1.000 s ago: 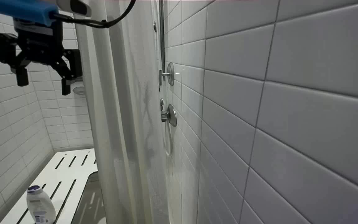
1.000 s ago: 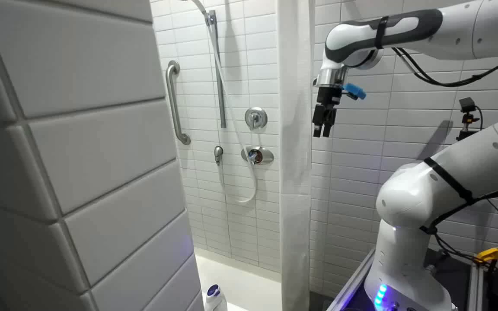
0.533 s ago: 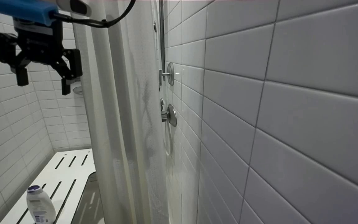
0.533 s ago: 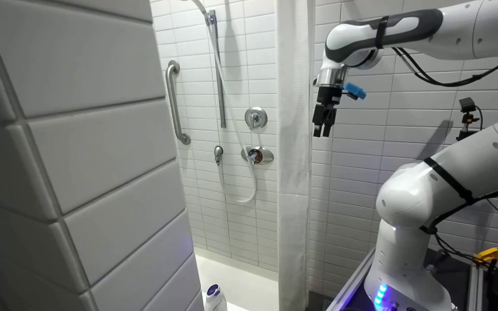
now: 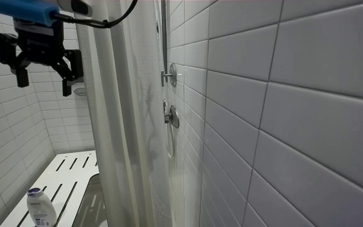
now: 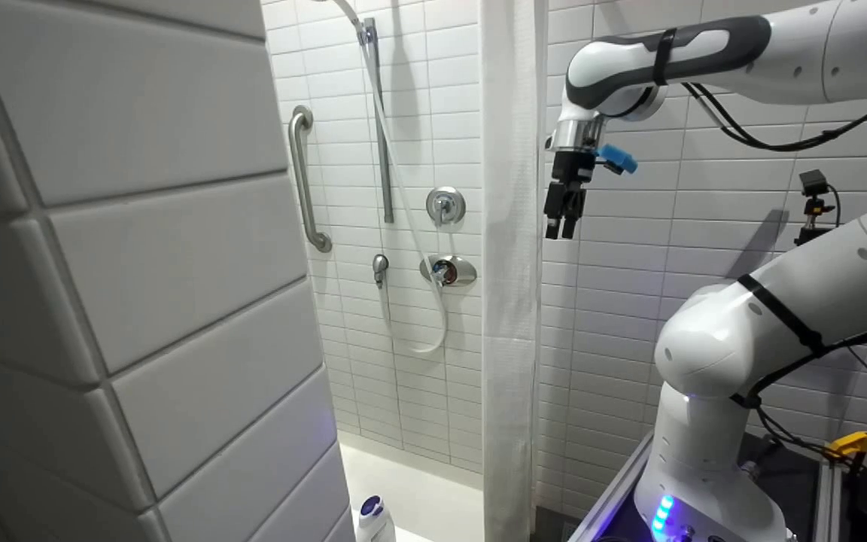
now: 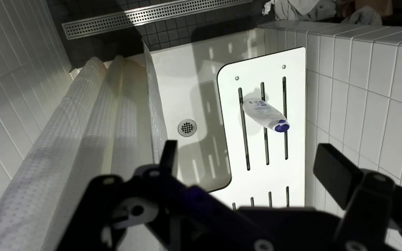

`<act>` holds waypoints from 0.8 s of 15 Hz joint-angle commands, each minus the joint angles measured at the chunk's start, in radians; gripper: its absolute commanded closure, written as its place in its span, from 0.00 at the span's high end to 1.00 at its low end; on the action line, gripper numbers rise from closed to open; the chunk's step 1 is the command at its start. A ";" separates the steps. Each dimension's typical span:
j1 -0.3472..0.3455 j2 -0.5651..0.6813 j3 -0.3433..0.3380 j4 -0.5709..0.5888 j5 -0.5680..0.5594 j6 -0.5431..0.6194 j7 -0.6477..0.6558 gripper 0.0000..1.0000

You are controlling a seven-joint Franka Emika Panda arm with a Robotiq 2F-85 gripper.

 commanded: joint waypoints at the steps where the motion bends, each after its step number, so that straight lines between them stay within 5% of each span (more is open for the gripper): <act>1: -0.021 0.006 0.014 0.002 0.011 -0.002 -0.012 1.00; 9: -0.191 -0.032 0.041 -0.023 -0.059 0.181 0.198 1.00; 12: -0.199 -0.047 0.045 -0.016 -0.052 0.278 0.212 1.00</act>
